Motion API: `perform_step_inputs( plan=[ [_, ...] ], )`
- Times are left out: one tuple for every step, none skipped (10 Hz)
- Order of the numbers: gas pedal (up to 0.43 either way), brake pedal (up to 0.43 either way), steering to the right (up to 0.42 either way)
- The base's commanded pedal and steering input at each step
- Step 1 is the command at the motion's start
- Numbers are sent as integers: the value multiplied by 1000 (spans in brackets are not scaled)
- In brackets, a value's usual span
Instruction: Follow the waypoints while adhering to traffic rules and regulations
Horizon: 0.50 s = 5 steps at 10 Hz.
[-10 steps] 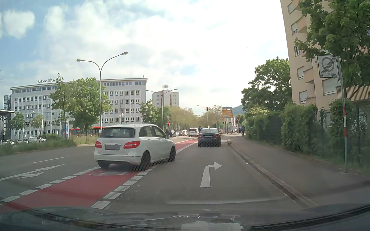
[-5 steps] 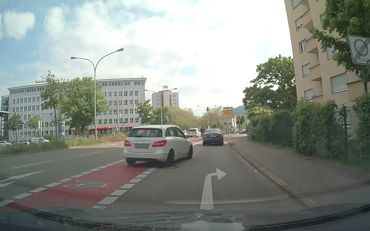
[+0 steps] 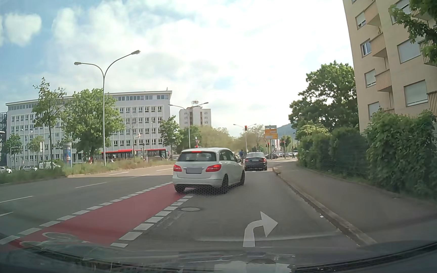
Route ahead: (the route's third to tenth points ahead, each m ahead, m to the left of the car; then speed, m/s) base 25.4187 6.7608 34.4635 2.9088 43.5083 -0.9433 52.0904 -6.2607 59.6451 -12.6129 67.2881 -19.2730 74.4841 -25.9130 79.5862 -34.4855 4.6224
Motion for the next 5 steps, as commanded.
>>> perform_step_inputs(
  plan=[
    [299,0,-5],
    [299,0,-7],
    [287,0,-7],
    [268,0,-7],
    [240,0,-3]
  ],
)
